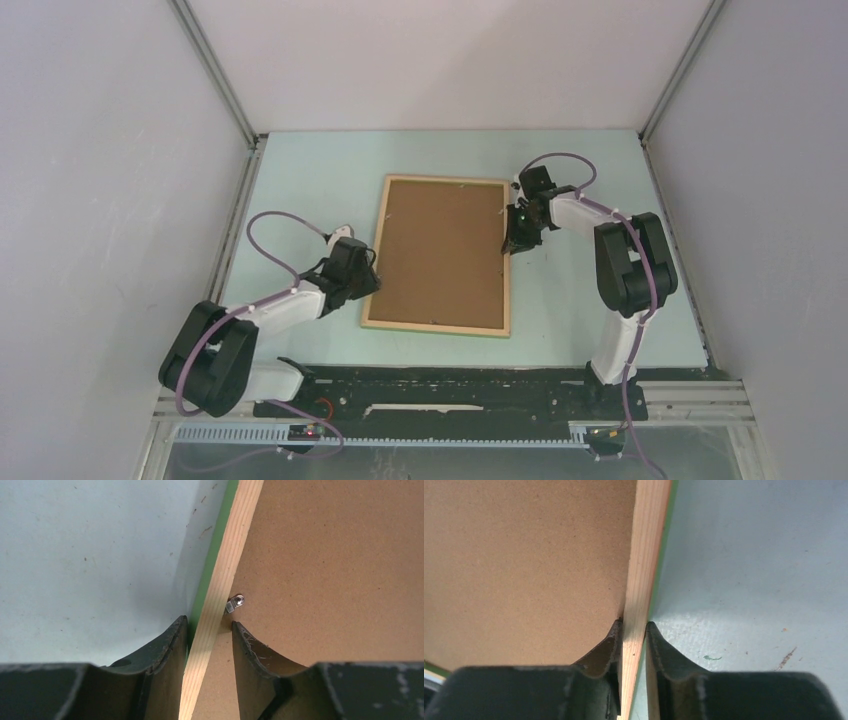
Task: Put the photo into the frame
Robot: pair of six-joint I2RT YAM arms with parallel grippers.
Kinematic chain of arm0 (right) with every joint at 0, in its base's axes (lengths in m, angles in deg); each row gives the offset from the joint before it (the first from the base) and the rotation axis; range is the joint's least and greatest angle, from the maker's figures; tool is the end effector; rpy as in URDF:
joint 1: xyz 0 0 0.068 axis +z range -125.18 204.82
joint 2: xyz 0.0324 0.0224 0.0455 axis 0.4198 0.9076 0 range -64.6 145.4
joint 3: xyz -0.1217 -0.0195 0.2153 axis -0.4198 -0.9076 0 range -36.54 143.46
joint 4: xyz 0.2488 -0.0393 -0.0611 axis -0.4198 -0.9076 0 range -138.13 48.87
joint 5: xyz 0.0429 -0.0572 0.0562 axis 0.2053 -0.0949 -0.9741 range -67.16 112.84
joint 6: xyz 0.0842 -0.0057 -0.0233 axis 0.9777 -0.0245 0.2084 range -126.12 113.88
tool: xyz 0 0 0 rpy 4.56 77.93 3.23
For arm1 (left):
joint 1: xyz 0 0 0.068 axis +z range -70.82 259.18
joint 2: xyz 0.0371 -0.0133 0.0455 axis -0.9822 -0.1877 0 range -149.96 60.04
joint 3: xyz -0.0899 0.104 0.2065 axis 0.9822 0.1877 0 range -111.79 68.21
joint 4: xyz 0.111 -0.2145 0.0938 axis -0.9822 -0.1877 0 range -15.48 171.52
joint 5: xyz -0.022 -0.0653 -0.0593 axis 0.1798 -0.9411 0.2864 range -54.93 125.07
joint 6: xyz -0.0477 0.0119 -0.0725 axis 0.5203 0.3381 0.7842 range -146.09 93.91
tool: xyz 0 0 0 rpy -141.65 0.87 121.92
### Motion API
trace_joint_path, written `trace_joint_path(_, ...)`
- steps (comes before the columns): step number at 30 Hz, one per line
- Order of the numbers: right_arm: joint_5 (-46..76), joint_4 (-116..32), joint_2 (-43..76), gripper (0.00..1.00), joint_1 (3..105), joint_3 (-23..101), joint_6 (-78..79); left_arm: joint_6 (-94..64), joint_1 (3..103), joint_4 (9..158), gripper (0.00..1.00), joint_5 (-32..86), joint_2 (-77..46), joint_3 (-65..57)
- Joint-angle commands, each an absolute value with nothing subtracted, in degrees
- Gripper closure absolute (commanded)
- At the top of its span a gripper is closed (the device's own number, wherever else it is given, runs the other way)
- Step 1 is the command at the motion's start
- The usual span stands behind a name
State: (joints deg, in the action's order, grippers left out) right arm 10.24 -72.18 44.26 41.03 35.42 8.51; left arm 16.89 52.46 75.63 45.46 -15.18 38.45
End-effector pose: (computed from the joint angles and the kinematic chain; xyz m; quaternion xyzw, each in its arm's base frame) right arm 0.3633 0.1233 0.1027 -0.0344 0.9752 0.1544 0.1546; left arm 0.2439 -0.1070 0.0957 -0.1625 0.9261 -0.1182 0.3193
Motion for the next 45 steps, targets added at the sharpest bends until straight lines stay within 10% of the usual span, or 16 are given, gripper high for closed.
trace_joint_path(1, 1.37, -73.7, 41.09, 0.71, 41.61, 35.0, 11.09, 15.22, 52.29, 73.57, 0.58, 38.99, -13.75, 42.25)
trace_joint_path(10, 9.65, -78.07, 33.06, 0.34, 46.14, 32.41, 11.35, 15.13, 52.37, 74.54, 0.5, 35.51, -13.89, 42.38)
trace_joint_path(26, 19.89, -80.54, 29.01, 0.27, 48.46, 27.77, 10.14, 11.26, 55.89, 68.52, 0.21, 34.5, -3.46, 42.03)
trace_joint_path(45, 19.35, -73.35, 46.92, 0.28, 37.81, 52.13, 19.96, 10.57, 56.57, 72.09, 0.2, 29.49, -6.26, 43.57)
